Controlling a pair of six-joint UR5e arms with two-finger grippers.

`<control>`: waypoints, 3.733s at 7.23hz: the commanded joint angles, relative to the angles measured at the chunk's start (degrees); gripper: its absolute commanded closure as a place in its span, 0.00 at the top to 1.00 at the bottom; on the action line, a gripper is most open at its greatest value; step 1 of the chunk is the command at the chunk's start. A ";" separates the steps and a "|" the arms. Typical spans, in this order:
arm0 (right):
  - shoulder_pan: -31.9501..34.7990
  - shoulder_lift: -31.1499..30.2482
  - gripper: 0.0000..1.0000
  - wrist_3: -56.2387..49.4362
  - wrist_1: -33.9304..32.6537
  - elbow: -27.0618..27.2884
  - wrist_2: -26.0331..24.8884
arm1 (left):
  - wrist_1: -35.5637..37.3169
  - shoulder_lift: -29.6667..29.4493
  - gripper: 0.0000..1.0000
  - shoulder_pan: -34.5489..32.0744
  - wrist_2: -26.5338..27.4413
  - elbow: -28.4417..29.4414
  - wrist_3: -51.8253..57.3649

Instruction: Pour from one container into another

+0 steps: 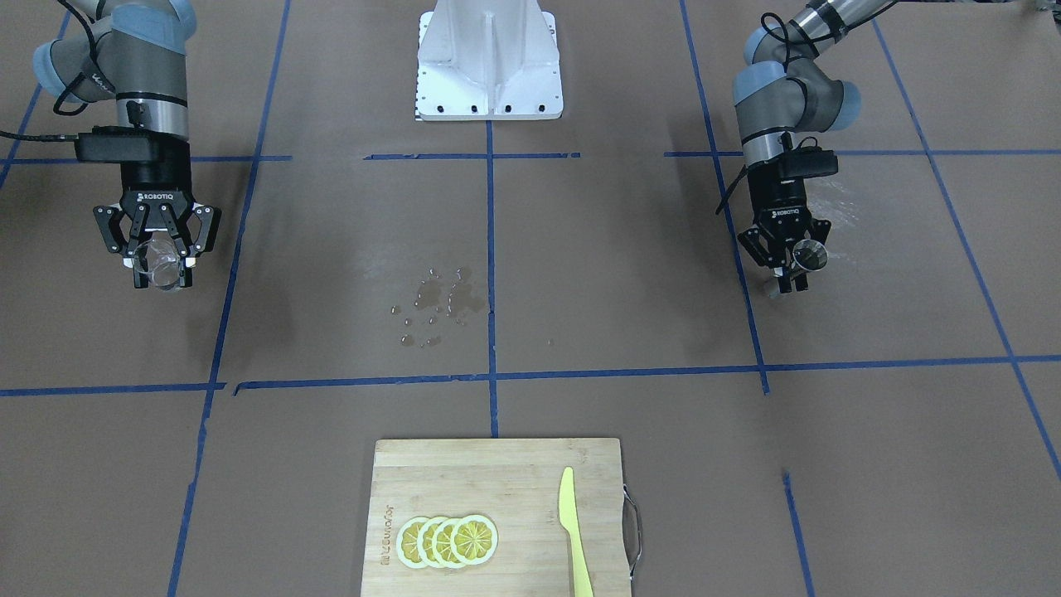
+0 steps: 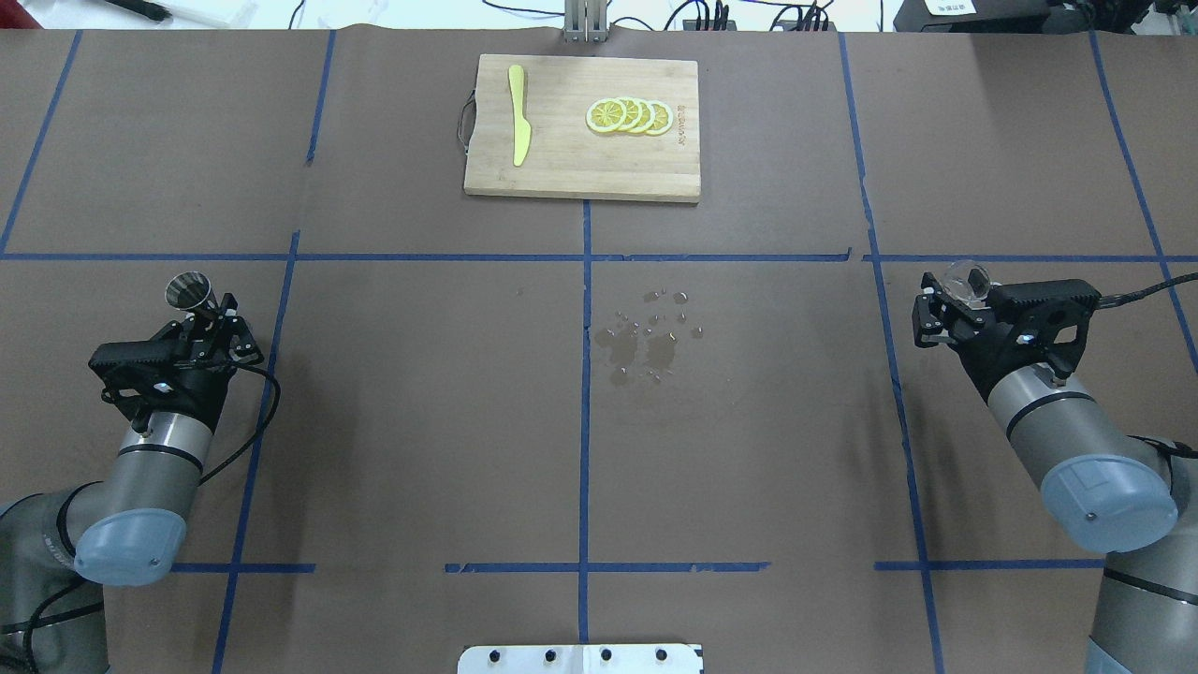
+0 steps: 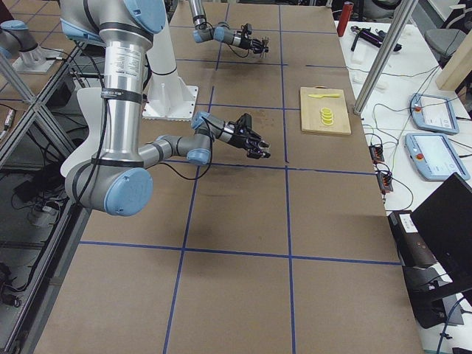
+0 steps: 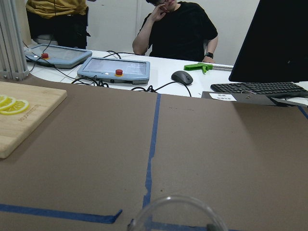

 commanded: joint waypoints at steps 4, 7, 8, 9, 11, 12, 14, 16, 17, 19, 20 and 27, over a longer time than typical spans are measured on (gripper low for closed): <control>0.01 -1.50 0.00 0.57 0.10 -0.95 0.16 | -0.09 0.34 0.07 0.06 -2.51 -0.52 0.09; 0.01 -1.50 0.00 0.57 0.10 -0.95 0.07 | -0.09 0.34 0.18 0.06 -3.21 -0.34 0.26; -0.07 -1.50 0.00 0.57 0.10 -0.95 0.07 | -0.09 0.34 0.25 0.06 -3.30 -0.43 0.35; -0.07 -1.50 0.00 0.57 0.10 -0.95 0.07 | -0.09 0.34 0.31 0.06 -3.30 -0.43 0.53; -0.07 -1.50 0.00 0.57 0.18 -0.95 0.07 | -0.09 0.34 0.44 0.06 -4.09 -0.43 0.61; -0.07 -1.50 0.00 0.57 0.18 -0.95 0.07 | -0.09 0.34 0.47 0.06 -4.09 -0.34 0.62; -0.07 -1.50 0.00 0.57 0.18 -0.95 0.07 | -0.09 0.34 0.49 0.06 -4.09 -0.43 0.70; -0.07 -1.50 0.00 0.57 0.27 -0.95 0.07 | 0.00 0.34 1.00 0.06 -4.62 -0.43 0.88; -0.07 -1.50 0.00 0.57 0.27 -0.95 0.07 | -0.09 0.43 1.00 -0.11 -6.53 -0.87 3.05; -0.16 -1.50 0.00 0.66 0.27 -0.95 -0.10 | -0.18 5.23 1.00 -0.11 -12.32 -6.28 7.71; -0.34 -1.67 0.00 0.66 0.27 -1.04 -0.28 | -0.18 6.65 1.00 -0.11 -14.53 -7.97 8.34; -8.50 -1.85 0.00 13.21 0.53 -3.85 -7.13 | -0.09 13.52 1.00 -0.64 -29.49 -16.86 11.60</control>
